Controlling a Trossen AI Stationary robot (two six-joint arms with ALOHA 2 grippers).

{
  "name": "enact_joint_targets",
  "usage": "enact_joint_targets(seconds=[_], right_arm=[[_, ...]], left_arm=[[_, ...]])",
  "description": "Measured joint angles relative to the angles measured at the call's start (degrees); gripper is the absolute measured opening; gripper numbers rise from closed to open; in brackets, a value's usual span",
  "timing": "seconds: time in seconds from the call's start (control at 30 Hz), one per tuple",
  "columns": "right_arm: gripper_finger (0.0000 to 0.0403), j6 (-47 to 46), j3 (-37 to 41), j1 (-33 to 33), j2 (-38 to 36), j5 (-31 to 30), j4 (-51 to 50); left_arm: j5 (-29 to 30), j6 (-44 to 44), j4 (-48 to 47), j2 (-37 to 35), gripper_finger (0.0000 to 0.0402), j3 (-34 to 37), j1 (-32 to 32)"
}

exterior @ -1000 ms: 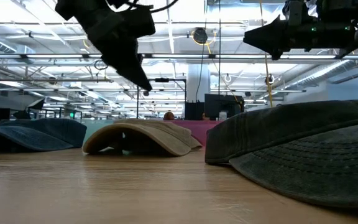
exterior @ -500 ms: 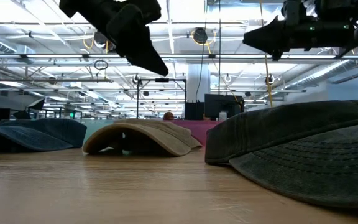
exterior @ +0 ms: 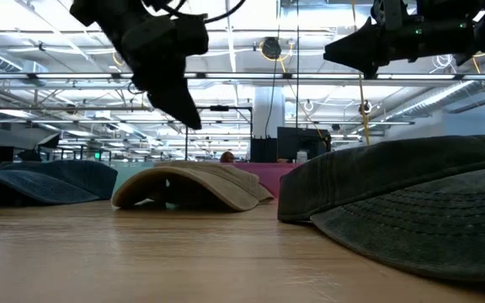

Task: Pick & Place hat
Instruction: Put the left brown cap into the green bin

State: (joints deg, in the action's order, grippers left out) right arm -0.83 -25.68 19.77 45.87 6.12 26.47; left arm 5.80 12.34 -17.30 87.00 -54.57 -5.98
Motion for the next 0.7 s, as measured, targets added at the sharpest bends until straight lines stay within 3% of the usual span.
enact_joint_targets(seconds=[0.23,0.43,0.7], right_arm=[[0.0098,-0.7,0.0,0.0,0.0,0.0,0.2],[0.0098,-3.7,0.0,0.0,0.5,0.1,-3.9],[0.0098,-5.6,0.0,-1.4,0.5,0.1,-4.0]], left_arm=[[-0.7,0.2,0.8,2.9,0.0147,-0.1,-2.6],[6.7,-2.8,0.4,3.4,0.0201,0.0,-0.8],[6.3,-1.7,-6.3,4.4,0.0257,-0.1,0.1]])
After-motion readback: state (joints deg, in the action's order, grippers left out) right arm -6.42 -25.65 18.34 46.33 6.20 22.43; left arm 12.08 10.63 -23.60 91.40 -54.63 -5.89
